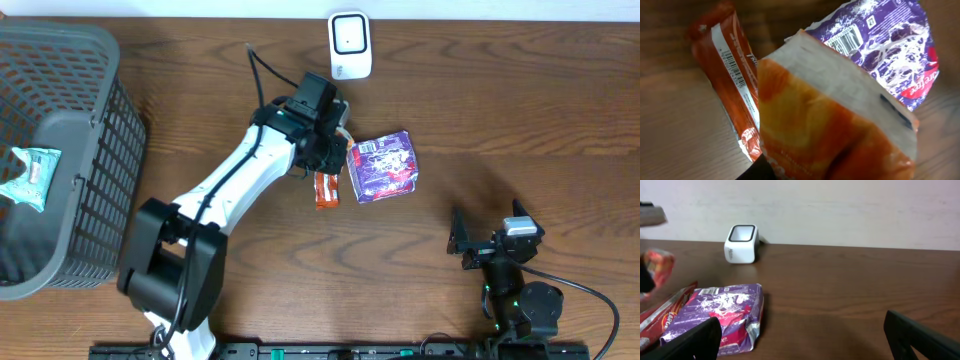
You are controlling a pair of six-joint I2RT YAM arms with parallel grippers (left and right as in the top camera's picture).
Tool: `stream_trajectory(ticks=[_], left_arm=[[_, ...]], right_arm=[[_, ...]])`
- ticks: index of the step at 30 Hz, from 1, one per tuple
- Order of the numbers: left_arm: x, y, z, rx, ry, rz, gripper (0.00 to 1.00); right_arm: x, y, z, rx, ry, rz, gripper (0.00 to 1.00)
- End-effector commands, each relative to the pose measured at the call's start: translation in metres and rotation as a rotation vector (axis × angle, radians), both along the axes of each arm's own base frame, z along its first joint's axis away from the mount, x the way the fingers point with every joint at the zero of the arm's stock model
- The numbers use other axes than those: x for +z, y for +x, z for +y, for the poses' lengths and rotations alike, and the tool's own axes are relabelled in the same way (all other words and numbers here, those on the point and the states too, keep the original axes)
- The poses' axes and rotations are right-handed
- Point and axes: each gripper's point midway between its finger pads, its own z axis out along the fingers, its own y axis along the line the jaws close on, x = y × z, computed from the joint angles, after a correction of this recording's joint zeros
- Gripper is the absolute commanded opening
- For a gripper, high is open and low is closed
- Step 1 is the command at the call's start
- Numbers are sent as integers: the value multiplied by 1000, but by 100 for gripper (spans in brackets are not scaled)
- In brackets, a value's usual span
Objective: Scan the item barcode
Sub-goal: 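Lift the orange tissue pack out and set it beside the red bar, then return the left gripper into the basket toward the green wipes pack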
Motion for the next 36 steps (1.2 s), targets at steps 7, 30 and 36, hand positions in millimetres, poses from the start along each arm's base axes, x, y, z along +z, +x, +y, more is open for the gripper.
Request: stream_trajectory(ticks=[7, 30, 36], left_arm=[[7, 8, -2, -1, -11, -38, 81], [214, -44, 155, 350, -21, -438, 98], [219, -65, 185, 429, 61, -447, 98]], right_arm=[[-2, 0, -4, -16, -12, 3, 99], [-2, 0, -4, -16, -12, 3, 99], [-2, 0, -4, -16, -12, 3, 99]])
